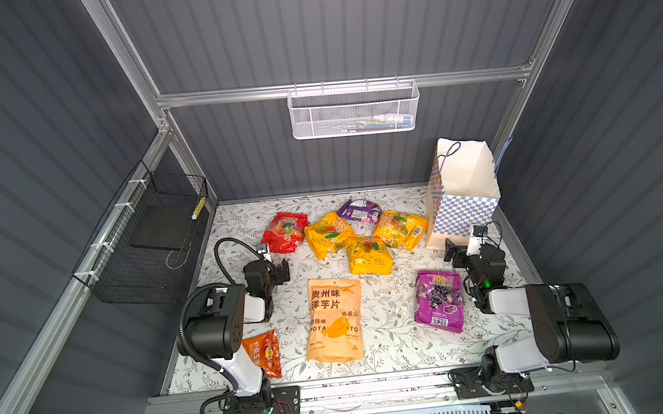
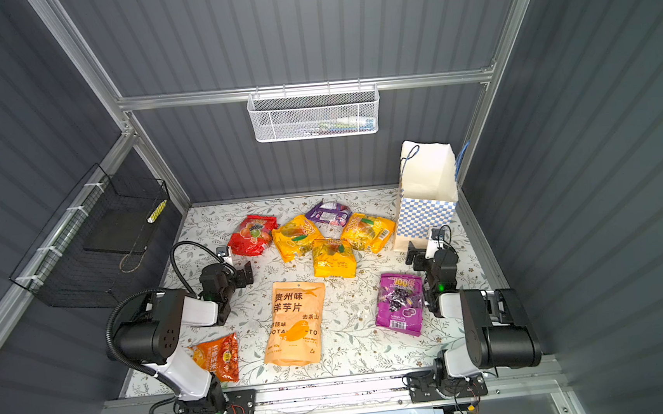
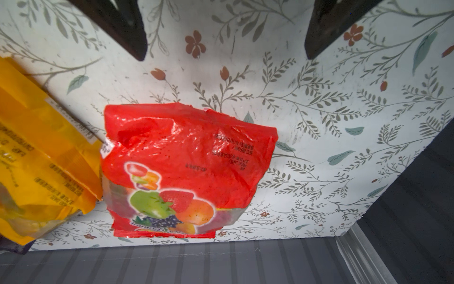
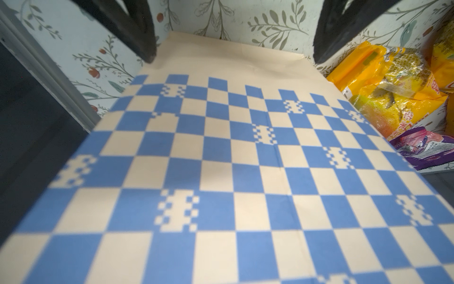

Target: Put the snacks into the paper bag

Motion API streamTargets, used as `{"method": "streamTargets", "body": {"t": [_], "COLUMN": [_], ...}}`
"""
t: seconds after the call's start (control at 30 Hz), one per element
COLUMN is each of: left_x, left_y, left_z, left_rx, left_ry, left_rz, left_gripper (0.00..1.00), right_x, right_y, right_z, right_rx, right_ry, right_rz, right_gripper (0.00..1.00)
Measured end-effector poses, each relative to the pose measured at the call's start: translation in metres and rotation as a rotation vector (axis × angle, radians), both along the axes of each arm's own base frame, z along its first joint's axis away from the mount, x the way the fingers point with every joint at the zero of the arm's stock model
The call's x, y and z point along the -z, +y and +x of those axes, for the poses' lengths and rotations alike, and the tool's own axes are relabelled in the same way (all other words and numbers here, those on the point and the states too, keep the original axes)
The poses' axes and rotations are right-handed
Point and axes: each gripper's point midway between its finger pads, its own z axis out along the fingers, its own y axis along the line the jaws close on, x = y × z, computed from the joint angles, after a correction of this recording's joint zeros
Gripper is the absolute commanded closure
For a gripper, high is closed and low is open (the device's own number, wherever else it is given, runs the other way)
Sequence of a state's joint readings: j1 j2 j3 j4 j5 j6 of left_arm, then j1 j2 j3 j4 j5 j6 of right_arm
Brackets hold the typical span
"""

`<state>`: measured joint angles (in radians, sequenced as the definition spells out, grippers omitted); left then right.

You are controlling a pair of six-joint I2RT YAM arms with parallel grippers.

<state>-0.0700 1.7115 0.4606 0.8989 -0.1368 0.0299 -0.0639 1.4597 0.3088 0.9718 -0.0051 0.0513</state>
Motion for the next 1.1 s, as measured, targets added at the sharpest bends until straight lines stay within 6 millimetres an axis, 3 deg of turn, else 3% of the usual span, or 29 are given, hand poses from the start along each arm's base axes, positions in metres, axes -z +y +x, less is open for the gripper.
{"method": "streamTargets", "body": {"t": [0.2,0.3,0.37,0.47,0.53,0.63,0.77,0.87,0.97,1.1], "left_x": [-0.006,-0.056,-0.1,-0.153,-0.171,-0.156,-0.102,-0.077,-0.062,-0.036], "left_y": [0.013,0.015,0.01,-0.013,-0.036,-0.074,-0.11,-0.127,-0.148,-0.169], "left_z": [0.003,0.015,0.022,0.031,0.028,-0.004,-0.086,-0.135,-0.168,-0.196], "left_rx": [-0.087,-0.139,-0.175,-0.164,-0.118,-0.009,0.12,0.171,0.225,0.251], "left_ry": [0.053,0.004,-0.045,-0.041,-0.01,0.118,0.367,0.497,0.589,0.694], "left_rz": [0.025,0.006,-0.057,-0.167,-0.229,-0.303,-0.354,-0.353,-0.338,-0.275], "left_gripper": [0.0,0.0,0.0,0.0,0.0,0.0,0.0,0.0,0.0,0.0], "right_x": [-0.005,-0.042,-0.085,-0.133,-0.153,-0.16,-0.154,-0.144,-0.139,-0.13], "right_y": [-0.004,-0.011,-0.017,-0.024,-0.028,-0.033,-0.027,-0.019,-0.008,0.008], "right_z": [-0.003,-0.016,-0.031,-0.054,-0.071,-0.096,-0.114,-0.116,-0.118,-0.122], "right_rx": [0.011,0.06,0.107,0.172,0.205,0.264,0.258,0.25,0.213,0.149], "right_ry": [0.003,-0.06,-0.163,-0.274,-0.332,-0.368,-0.326,-0.215,-0.13,-0.027], "right_rz": [0.013,0.027,0.065,0.163,0.244,0.416,0.525,0.558,0.582,0.607], "right_gripper": [0.01,0.01,0.01,0.01,0.01,0.01,0.01,0.01,0.01,0.01]}}
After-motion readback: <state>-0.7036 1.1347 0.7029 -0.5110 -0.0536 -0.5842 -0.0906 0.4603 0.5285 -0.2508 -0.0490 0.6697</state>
